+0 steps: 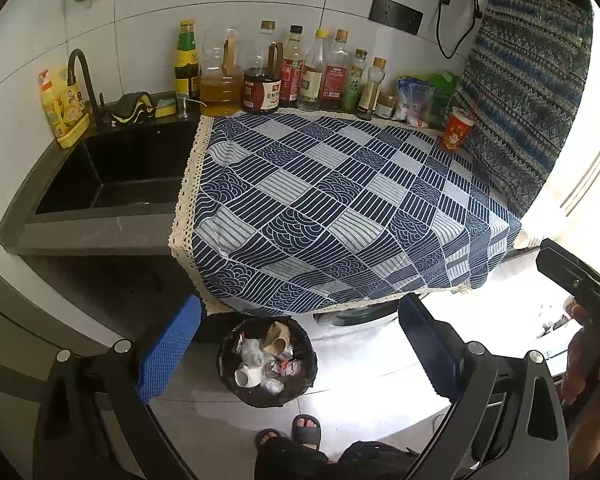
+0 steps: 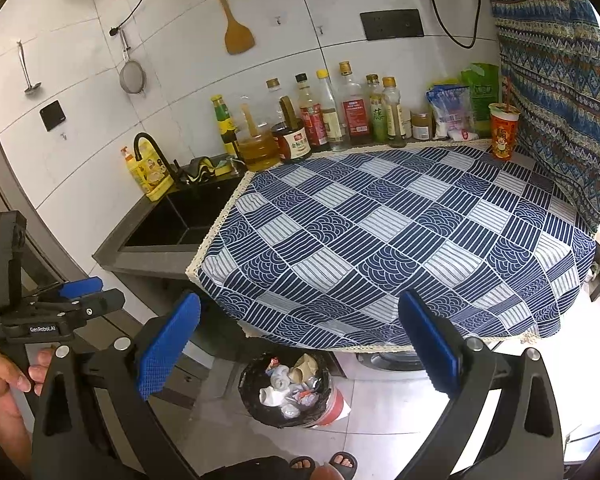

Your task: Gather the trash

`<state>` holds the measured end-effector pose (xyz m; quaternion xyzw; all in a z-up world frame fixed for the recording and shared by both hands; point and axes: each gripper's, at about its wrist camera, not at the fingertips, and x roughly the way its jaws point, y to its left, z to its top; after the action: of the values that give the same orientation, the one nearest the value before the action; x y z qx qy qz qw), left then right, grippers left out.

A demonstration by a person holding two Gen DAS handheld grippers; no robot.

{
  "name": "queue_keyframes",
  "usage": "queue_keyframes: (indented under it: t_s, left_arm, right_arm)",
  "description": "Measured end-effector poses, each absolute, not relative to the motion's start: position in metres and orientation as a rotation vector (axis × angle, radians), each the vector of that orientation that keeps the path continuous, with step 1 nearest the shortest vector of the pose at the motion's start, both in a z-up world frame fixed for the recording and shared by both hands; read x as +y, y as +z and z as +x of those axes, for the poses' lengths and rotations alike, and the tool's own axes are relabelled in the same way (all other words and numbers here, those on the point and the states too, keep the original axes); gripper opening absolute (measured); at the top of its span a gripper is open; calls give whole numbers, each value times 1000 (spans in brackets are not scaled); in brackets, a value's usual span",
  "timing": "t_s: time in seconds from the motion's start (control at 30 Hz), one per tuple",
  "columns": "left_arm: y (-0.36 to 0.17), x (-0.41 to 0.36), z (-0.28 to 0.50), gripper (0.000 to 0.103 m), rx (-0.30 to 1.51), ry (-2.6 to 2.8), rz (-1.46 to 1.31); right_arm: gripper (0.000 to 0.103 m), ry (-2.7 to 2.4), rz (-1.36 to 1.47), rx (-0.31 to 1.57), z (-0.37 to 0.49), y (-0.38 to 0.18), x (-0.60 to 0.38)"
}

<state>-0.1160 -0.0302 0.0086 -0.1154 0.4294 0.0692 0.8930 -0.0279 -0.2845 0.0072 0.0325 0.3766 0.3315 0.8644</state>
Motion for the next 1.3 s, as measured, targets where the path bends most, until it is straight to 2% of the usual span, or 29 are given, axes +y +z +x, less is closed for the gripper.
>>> queue_keyframes:
  t_s: [1.3]
  left_arm:
    - [12,-32,-113,96,882,129,-232]
  right_arm:
    - [98,680,63,809,-21,4,-284]
